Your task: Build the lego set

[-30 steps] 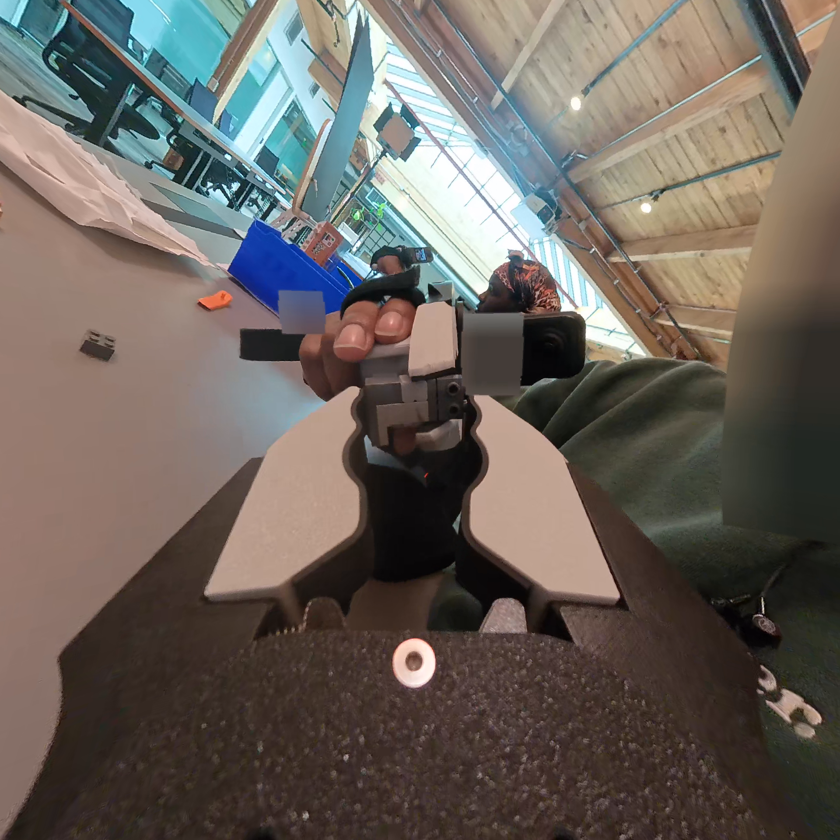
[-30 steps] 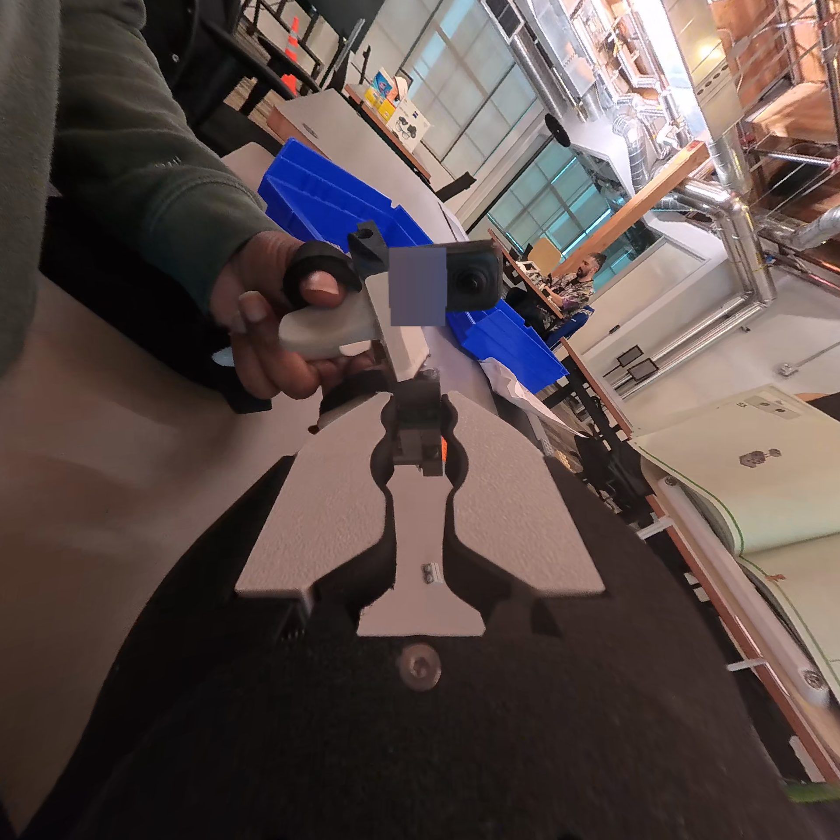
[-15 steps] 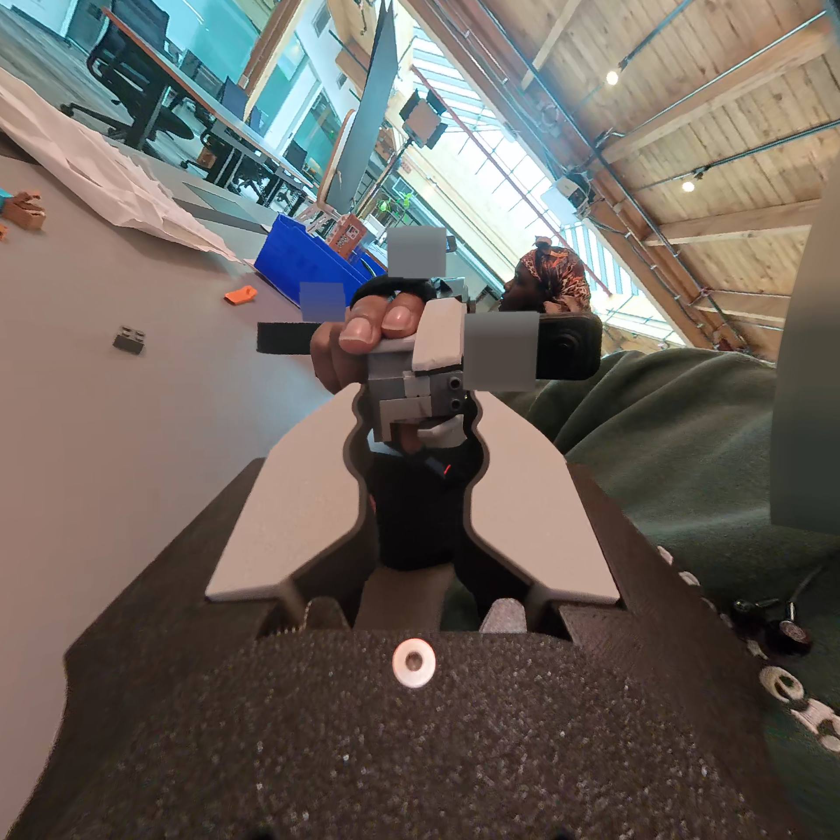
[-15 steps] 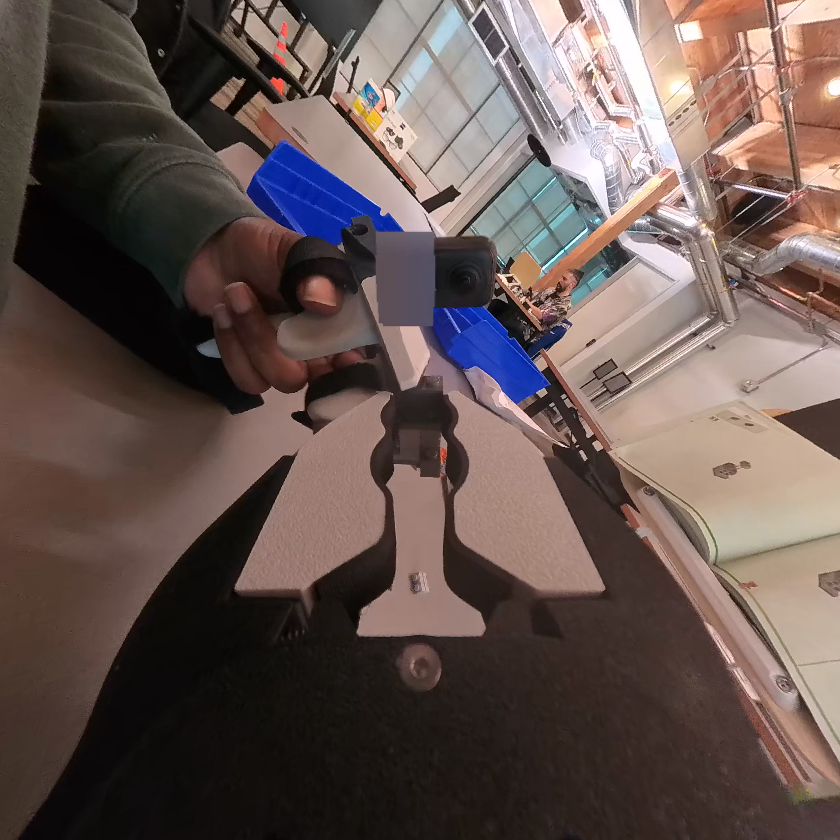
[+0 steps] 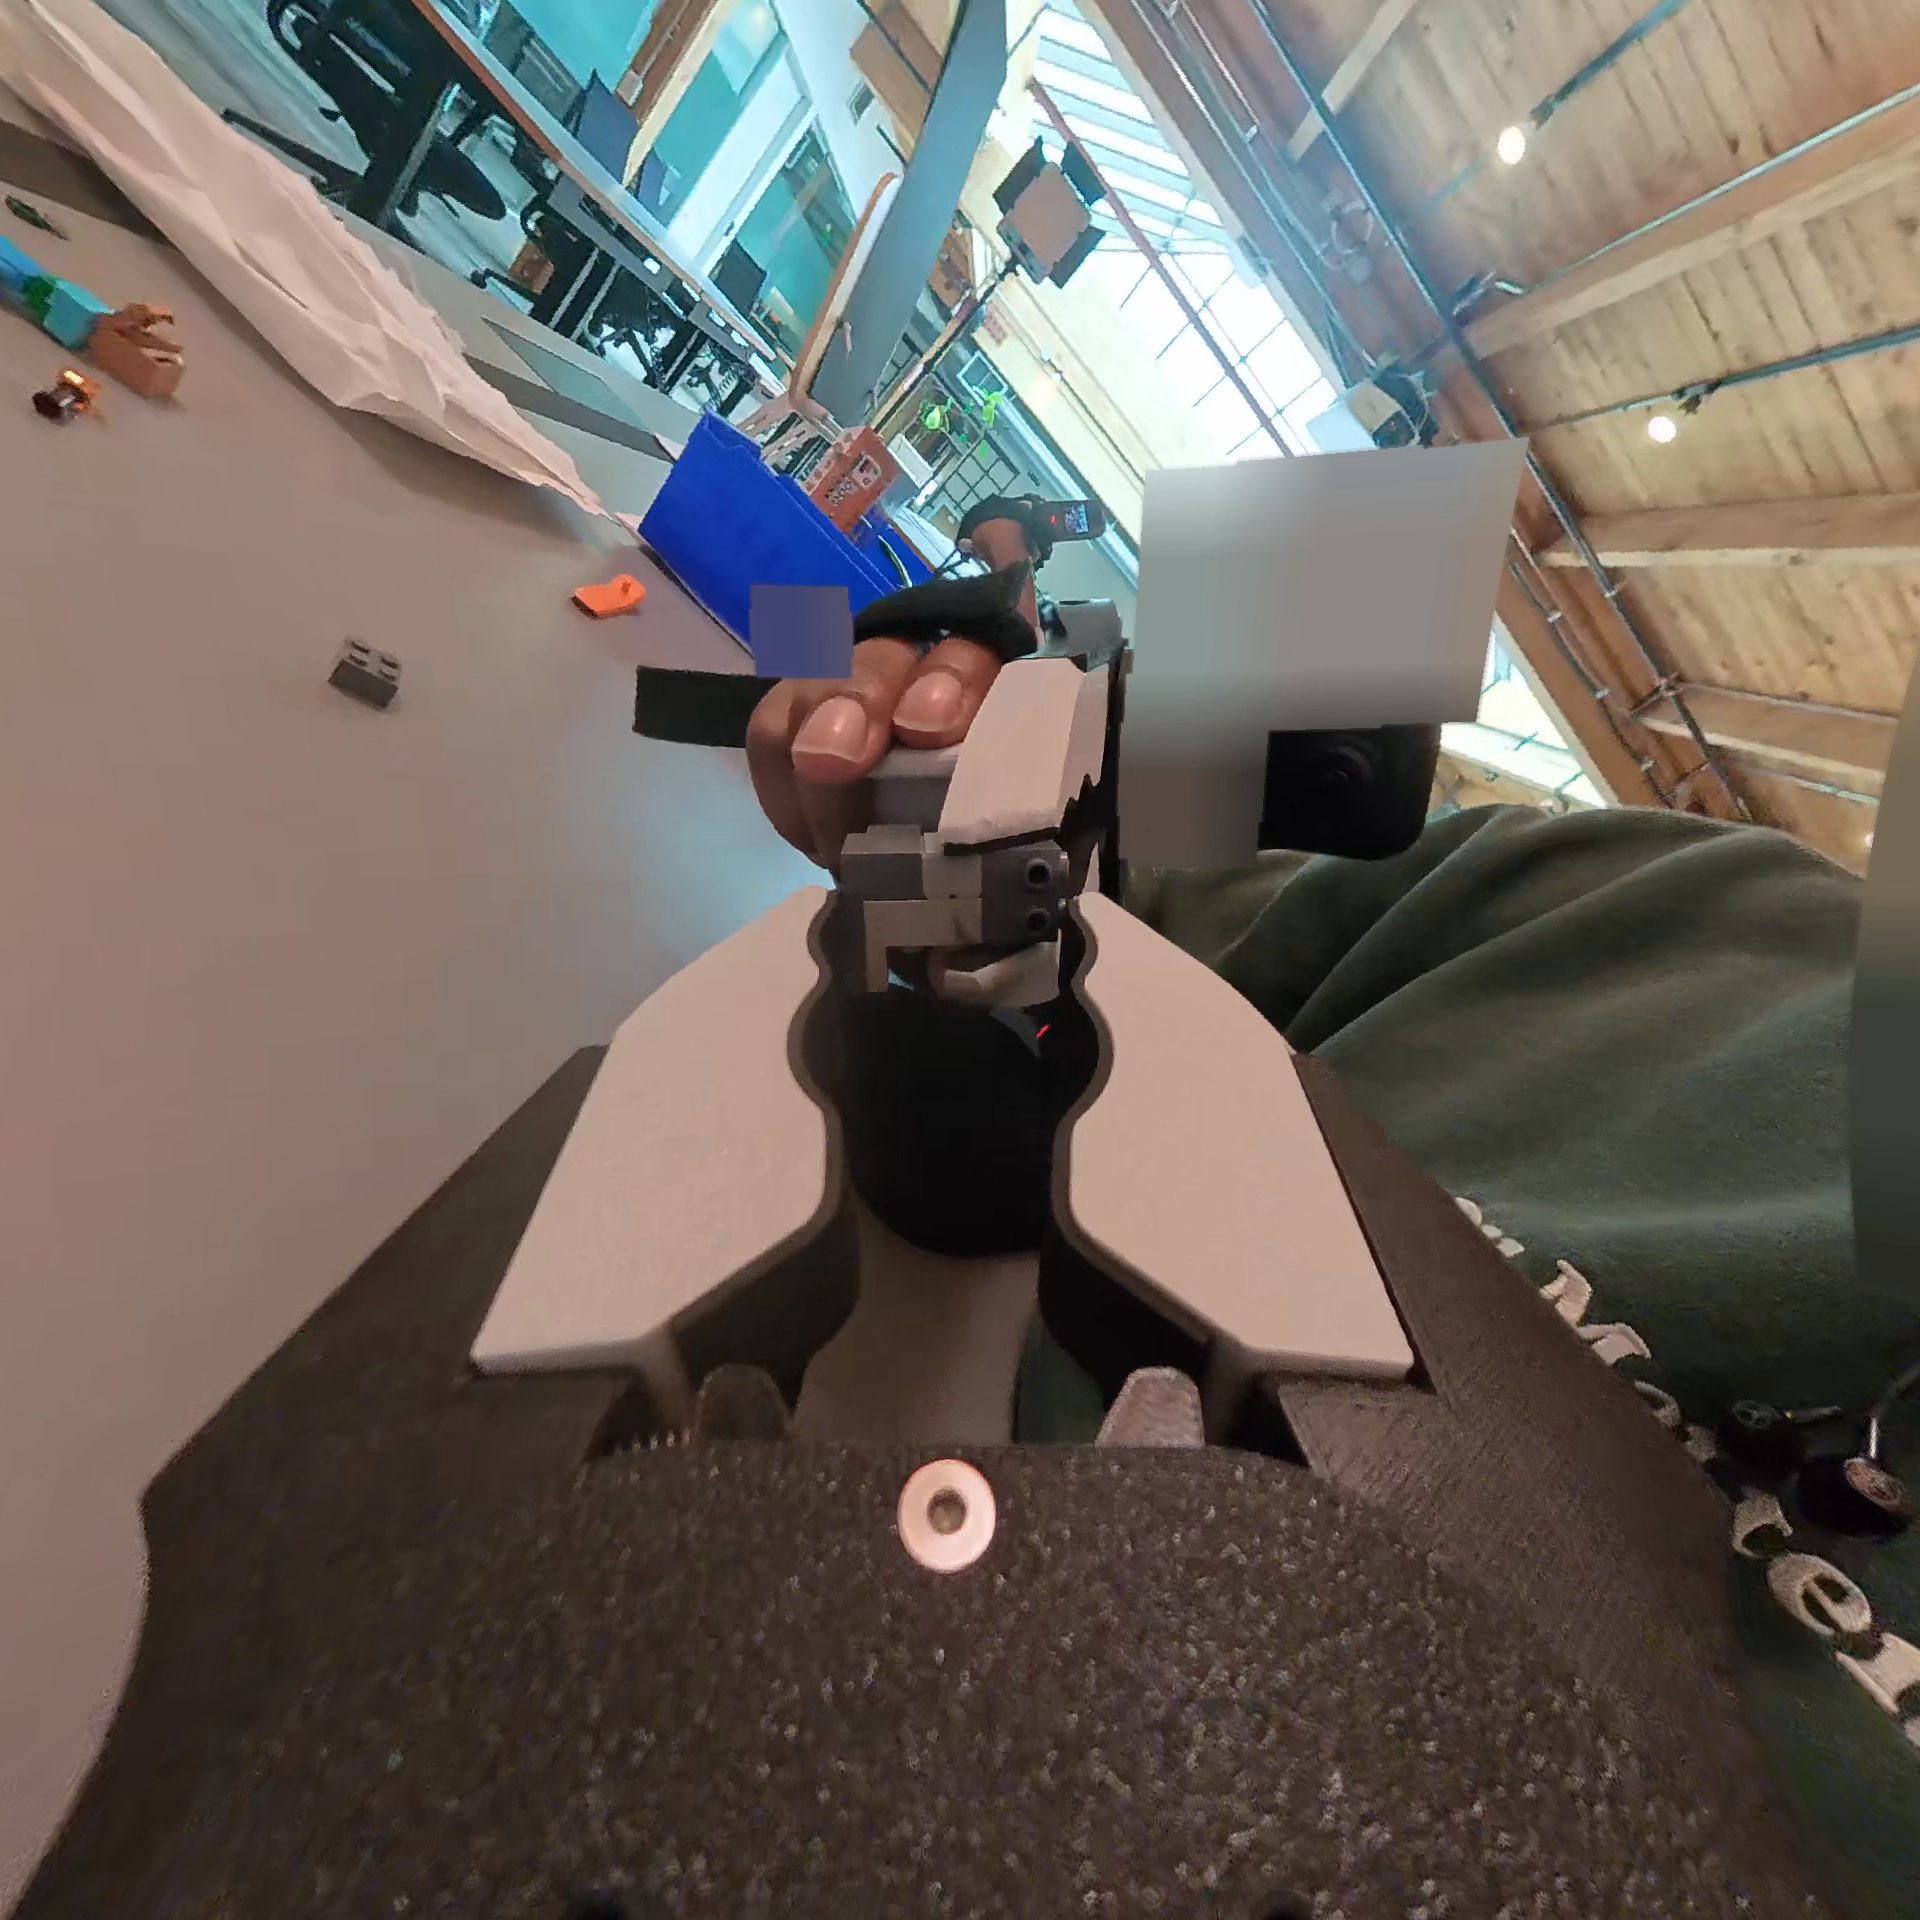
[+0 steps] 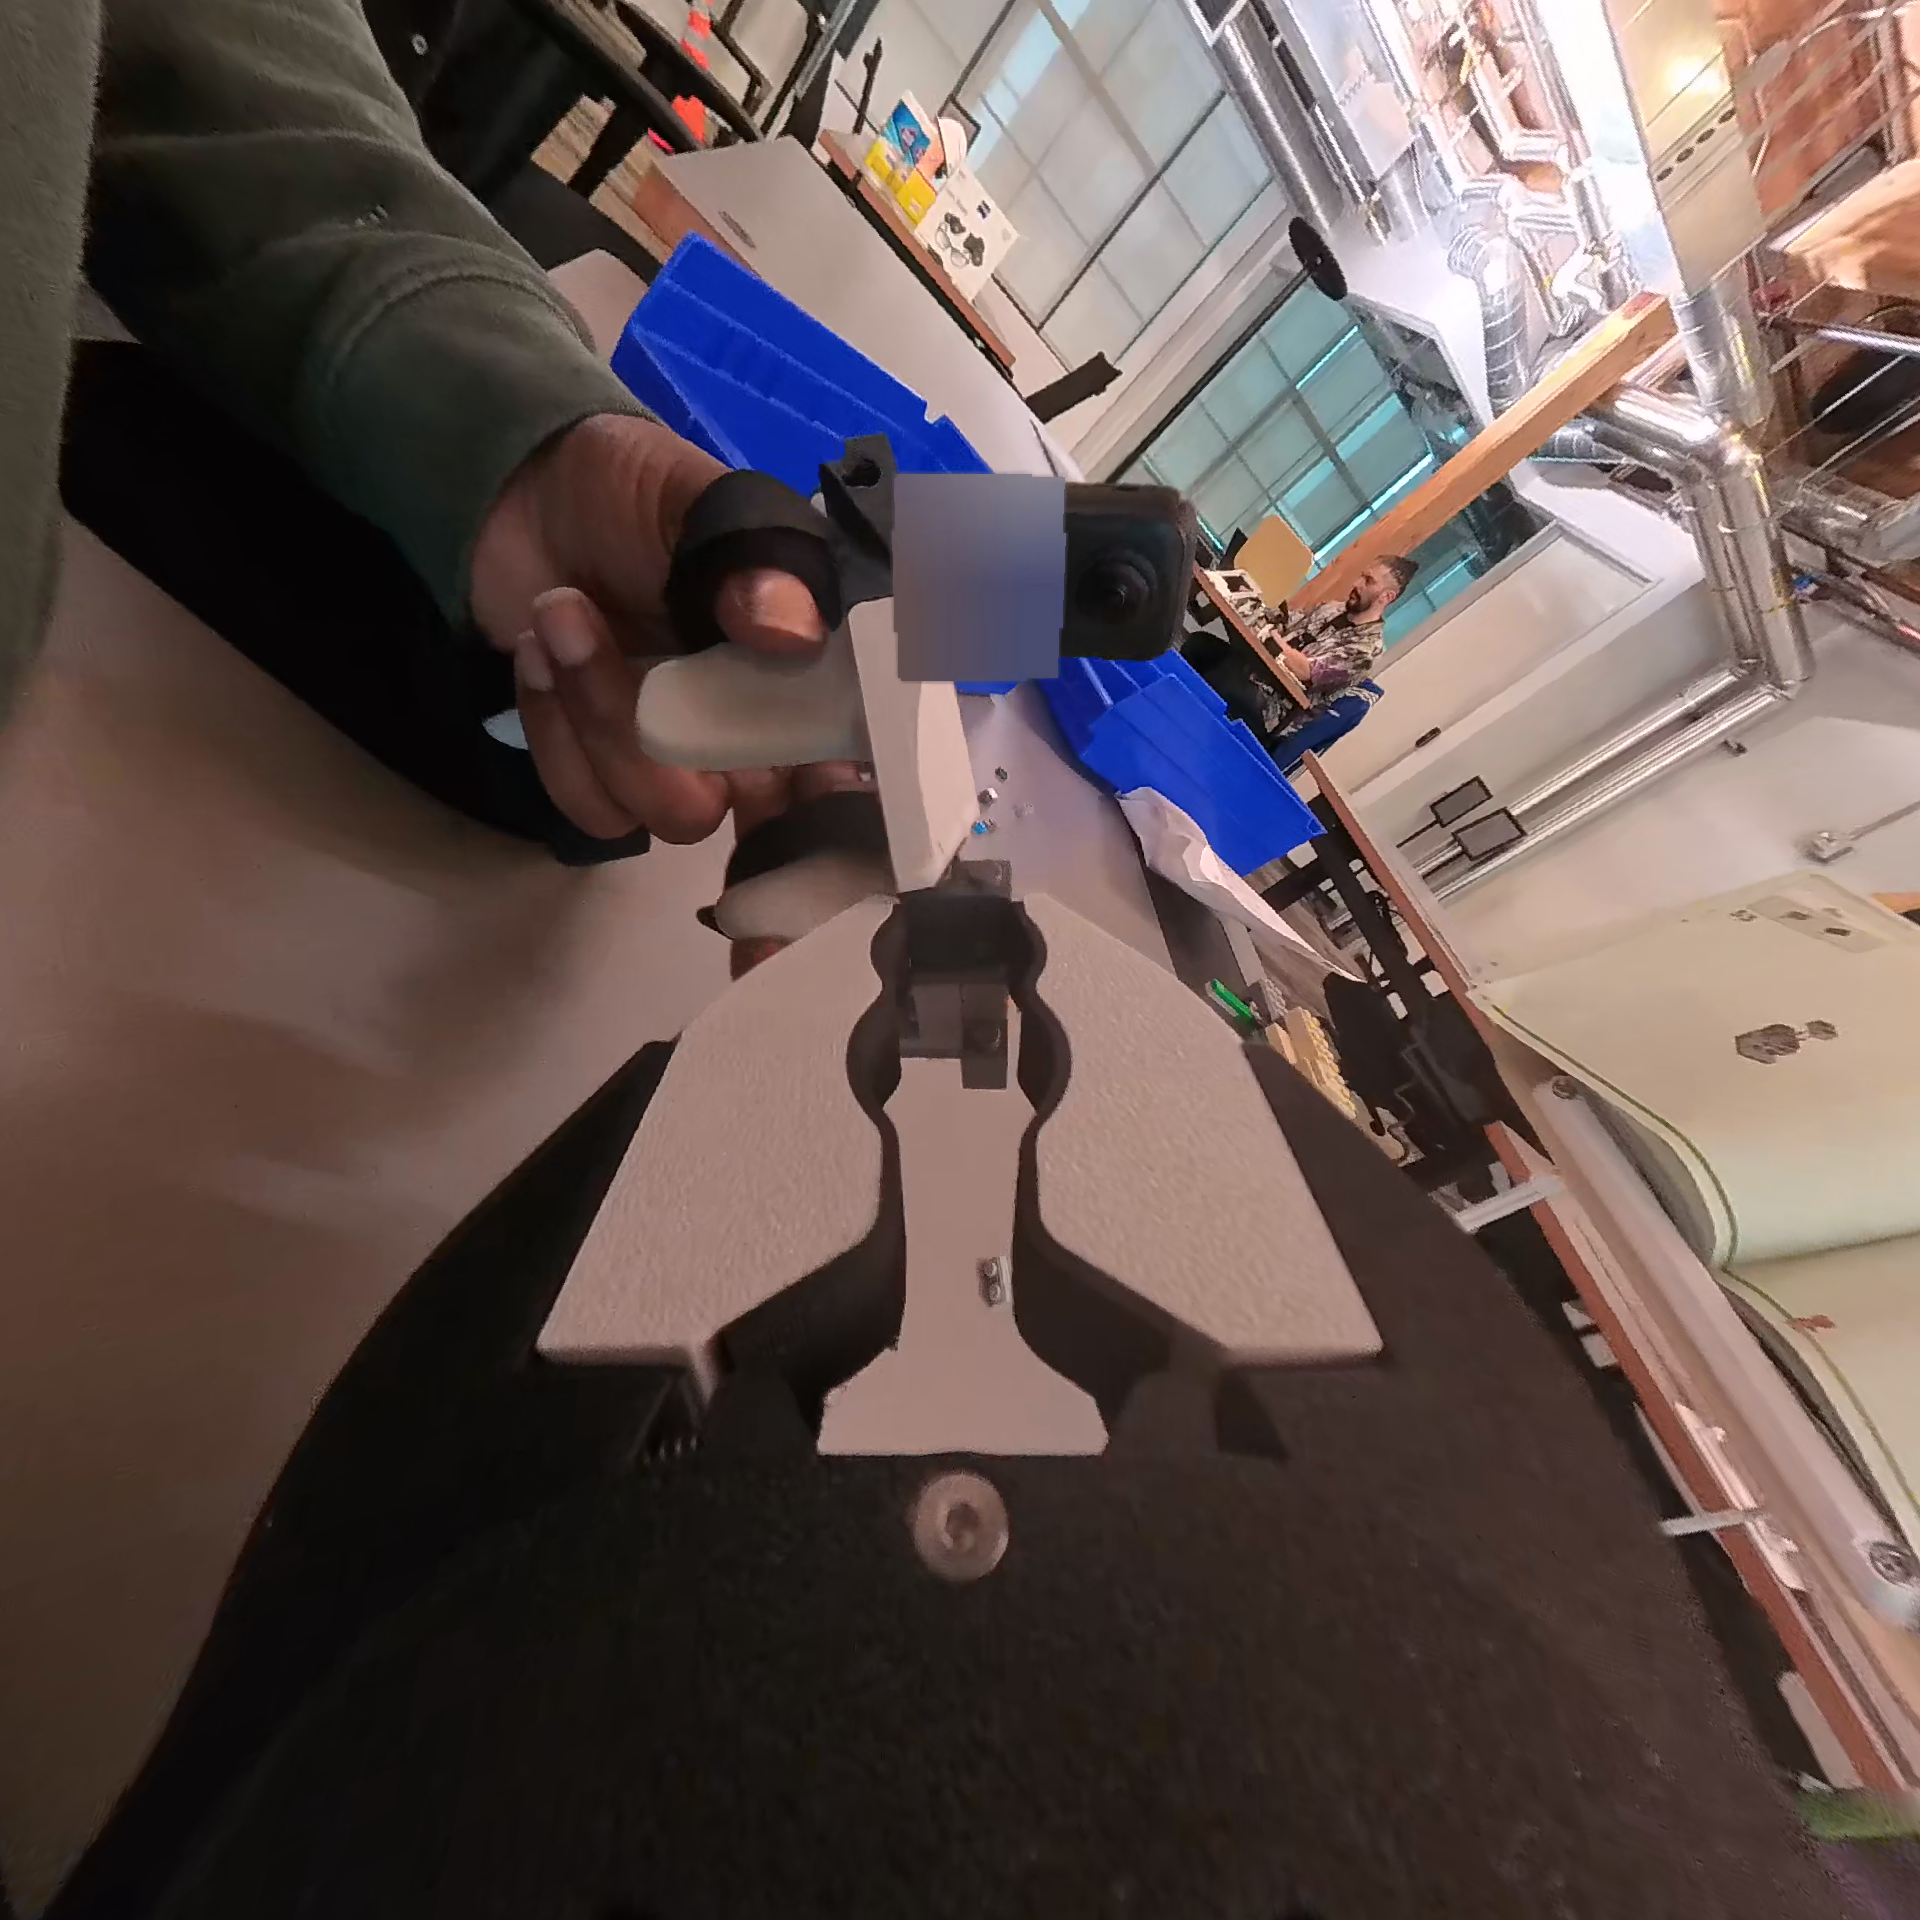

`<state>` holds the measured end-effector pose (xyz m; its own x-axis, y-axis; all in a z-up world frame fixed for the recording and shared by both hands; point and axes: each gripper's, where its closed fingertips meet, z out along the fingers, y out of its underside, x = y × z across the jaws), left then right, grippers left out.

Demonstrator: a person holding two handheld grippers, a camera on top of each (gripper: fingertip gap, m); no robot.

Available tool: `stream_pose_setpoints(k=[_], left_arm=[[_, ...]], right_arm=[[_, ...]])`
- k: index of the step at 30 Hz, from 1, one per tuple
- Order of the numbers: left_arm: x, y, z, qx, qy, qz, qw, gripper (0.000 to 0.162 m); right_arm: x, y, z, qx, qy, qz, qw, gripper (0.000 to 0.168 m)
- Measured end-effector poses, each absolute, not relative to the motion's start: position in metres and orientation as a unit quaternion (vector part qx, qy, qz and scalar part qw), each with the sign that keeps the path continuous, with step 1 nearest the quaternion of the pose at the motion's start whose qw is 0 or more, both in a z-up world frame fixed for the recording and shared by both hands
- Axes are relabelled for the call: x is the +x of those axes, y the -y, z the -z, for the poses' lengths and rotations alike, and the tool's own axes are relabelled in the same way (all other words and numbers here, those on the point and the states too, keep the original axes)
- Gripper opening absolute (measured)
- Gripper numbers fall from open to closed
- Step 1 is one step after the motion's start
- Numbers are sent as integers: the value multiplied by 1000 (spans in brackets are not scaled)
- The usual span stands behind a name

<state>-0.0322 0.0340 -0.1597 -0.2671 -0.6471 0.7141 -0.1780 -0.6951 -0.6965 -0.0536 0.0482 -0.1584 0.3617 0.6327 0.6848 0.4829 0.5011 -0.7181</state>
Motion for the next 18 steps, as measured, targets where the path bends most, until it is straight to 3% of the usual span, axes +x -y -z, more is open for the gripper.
stream_pose_setpoints(k=[8,14,18], left_arm=[[-33,-35,162,-586,-354,709,167,38],[-31,-49,163,-592,-485,564,311,44],[-35,-62,166,-582,-530,502,359,45]], right_arm=[[-54,-50,159,-507,548,-70,662,18],[-47,-53,163,-557,499,-209,630,18],[-31,-66,167,-603,472,-283,578,18]])
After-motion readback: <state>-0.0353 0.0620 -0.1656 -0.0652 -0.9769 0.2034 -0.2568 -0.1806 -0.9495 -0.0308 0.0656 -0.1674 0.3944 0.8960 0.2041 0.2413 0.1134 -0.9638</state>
